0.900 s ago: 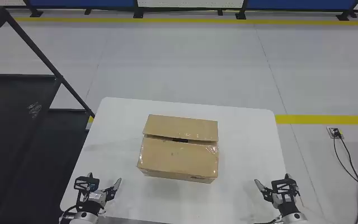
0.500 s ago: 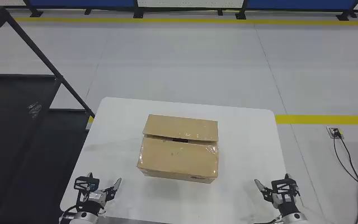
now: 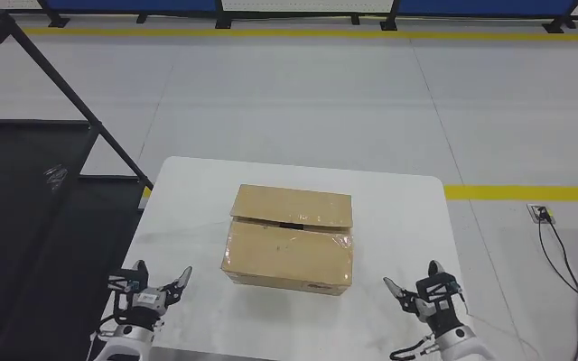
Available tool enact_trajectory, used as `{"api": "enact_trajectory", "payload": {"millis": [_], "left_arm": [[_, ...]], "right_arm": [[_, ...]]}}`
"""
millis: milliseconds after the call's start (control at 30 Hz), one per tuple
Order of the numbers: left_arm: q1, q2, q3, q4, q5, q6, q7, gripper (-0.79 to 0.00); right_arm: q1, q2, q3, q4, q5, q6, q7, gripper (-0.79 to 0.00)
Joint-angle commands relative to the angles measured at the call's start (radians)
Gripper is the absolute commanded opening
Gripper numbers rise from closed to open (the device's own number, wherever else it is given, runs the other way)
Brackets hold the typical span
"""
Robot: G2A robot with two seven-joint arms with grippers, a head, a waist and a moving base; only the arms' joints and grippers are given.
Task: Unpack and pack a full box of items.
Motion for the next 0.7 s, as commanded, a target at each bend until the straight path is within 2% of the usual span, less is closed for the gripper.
{"api": "enact_trajectory", "payload": {"millis": [0,100,200,333,367,667], "left_arm": [[-0.024,0.001,-0.020,-0.012,-0.040,-0.027,-0.005,0.000],[-0.051,0.002,-0.044,-0.024,-0.103,-0.065,-0.014,0.000],[-0.070,0.002,-0.067,-0.035,-0.184,-0.112,-0.031,0.000],[-0.052,0.006,-0.090,-0.060,-0.184,-0.169,-0.032,0.000],[-0.052,0.006,-0.090,-0.060,-0.184,-0.169,-0.032,0.000],[-0.052,0.006,-0.090,-0.060,-0.184,-0.169,-0.032,0.000]], "right_arm": [[0.037,-0.005,-0.028,-0.009,0.044,0.003,0.020,0.000],[0.099,-0.014,-0.069,-0.014,0.122,0.014,0.055,0.000],[0.158,-0.025,-0.103,-0.013,0.271,0.001,0.091,0.000],[0.228,-0.030,-0.114,-0.004,0.464,-0.070,0.169,0.000],[0.245,-0.027,-0.107,-0.004,0.456,-0.107,0.209,0.000],[0.245,-0.027,-0.107,-0.004,0.456,-0.107,0.209,0.000]]}}
